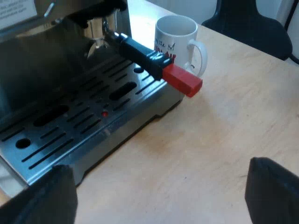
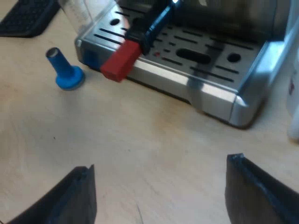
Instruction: Grind coffee beans and then tamp
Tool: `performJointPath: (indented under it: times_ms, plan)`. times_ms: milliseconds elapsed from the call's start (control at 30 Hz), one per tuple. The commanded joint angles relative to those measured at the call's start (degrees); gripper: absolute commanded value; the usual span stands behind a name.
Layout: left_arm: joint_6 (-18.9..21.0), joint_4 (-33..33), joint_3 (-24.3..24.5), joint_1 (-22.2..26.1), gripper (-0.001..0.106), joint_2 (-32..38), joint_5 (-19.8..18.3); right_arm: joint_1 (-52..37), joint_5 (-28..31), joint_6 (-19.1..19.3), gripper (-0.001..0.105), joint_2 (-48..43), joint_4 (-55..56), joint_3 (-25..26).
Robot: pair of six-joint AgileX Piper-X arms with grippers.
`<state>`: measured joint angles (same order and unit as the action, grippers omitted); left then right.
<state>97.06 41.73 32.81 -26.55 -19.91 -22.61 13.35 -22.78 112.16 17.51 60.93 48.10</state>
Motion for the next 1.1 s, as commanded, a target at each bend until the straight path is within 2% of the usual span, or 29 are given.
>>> performJointPath:
  times_ms: [33, 200, 400, 600, 700, 900, 1100]
  plan:
    - [-0.06, -4.65, 0.37, -0.65, 0.079, -3.25, -1.64, 1.84, -1.16, 0.81, 0.060, 1.10, -3.36, 0.81]
    - [-0.19, -7.86, 0.37, -0.80, 0.079, -7.40, -2.74, 5.84, -1.94, 0.81, 0.060, 3.68, -6.50, 0.81]
    - [-4.51, -9.09, -0.52, -0.80, 0.079, -11.42, -3.96, 12.12, -1.00, 0.81, 0.060, 7.34, -8.35, 0.67]
    - [-4.51, -13.78, -4.60, -0.80, 0.079, -11.44, -5.57, 19.18, 3.50, 0.81, 0.060, 10.59, -10.80, 0.39]
    - [-4.51, -14.59, -5.68, -0.80, 0.079, -11.44, -5.56, 25.44, 9.19, 0.34, 0.060, 12.95, -12.29, 0.39]
    - [-4.51, -18.64, -5.85, -0.80, 0.079, -11.44, -5.56, 35.68, 17.11, -4.50, 0.060, 15.93, -12.76, 0.39]
    - [-4.51, -19.44, -5.85, -0.80, 0.079, -11.44, -5.56, 46.64, 28.62, -12.55, 0.060, 18.61, -12.76, 0.39]
